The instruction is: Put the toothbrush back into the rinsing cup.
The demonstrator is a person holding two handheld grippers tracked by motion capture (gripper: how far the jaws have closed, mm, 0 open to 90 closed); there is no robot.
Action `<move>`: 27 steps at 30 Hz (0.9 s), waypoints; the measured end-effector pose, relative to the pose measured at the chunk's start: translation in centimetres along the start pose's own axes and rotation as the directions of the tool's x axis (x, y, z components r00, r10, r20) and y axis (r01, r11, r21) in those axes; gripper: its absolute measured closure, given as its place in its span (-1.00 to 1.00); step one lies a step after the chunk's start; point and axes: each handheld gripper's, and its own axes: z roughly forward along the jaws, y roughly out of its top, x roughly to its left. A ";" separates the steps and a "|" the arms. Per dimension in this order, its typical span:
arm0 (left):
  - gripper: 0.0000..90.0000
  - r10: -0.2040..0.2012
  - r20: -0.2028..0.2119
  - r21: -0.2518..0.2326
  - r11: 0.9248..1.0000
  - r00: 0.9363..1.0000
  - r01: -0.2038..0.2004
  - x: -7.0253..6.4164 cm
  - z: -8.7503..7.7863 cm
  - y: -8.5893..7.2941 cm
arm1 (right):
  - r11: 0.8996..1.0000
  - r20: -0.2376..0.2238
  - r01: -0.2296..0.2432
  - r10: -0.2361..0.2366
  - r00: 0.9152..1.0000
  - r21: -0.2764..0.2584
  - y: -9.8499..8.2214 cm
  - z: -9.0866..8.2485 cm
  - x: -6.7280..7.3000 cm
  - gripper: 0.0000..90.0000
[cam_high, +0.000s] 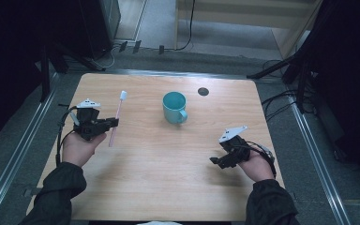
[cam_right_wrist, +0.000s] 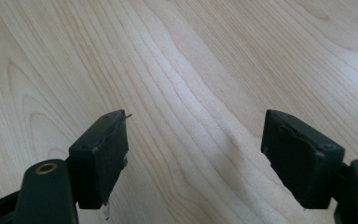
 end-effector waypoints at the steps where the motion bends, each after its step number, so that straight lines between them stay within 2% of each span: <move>1: 0.87 0.007 -0.002 -0.002 1.000 1.000 -0.007 -0.3 0.2 0.2 | 1.000 -0.001 -0.003 0.003 1.000 0.000 0.0 0.0 0.0 -0.49; 5: 0.87 0.028 0.004 -0.022 0.999 1.000 -0.028 -1.1 0.6 1.2 | 1.000 -0.001 0.005 -0.005 1.000 -0.007 0.1 0.0 -0.1 -0.49; 16: 0.87 0.023 0.022 -0.055 0.998 0.999 -0.021 -1.9 1.5 3.1 | 1.000 0.001 0.009 -0.009 1.000 -0.012 0.0 -0.1 -0.1 -0.49; 27: 0.87 0.044 0.039 -0.085 0.996 0.998 -0.041 -3.2 2.7 5.2 | 1.000 -0.002 0.007 -0.007 1.000 -0.012 0.1 -0.1 -0.1 -0.49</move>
